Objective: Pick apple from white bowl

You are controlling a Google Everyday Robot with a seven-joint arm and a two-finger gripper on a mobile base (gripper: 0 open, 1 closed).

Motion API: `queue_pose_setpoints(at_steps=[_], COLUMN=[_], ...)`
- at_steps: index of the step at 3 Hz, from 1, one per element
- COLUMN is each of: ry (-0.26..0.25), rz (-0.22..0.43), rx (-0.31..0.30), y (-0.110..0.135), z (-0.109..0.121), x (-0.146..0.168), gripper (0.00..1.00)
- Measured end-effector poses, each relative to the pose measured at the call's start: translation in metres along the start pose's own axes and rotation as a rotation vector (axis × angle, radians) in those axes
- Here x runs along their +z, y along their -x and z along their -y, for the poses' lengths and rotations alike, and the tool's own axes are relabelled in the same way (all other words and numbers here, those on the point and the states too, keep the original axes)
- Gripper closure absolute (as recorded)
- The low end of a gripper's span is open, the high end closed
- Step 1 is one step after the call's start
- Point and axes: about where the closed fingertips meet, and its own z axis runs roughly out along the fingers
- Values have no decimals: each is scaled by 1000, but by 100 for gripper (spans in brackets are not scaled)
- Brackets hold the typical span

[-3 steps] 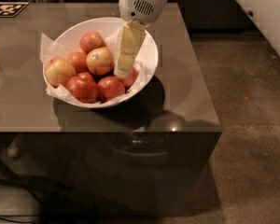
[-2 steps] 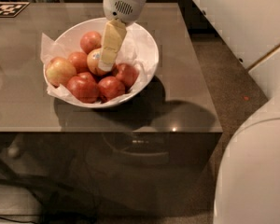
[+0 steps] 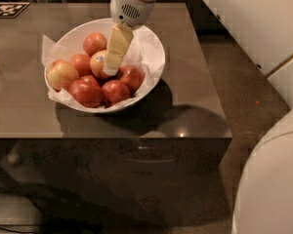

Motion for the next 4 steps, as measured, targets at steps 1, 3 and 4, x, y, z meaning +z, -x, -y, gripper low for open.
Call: queue_pose_setpoints(at_steps=[1,3,4], ry=[-2,19,6], rz=[-8,-33,-46], rx=[62,142,154], y=[-3,-9,-5], z=[5,13,10], x=[17,45,56], gripper=[0,0,0])
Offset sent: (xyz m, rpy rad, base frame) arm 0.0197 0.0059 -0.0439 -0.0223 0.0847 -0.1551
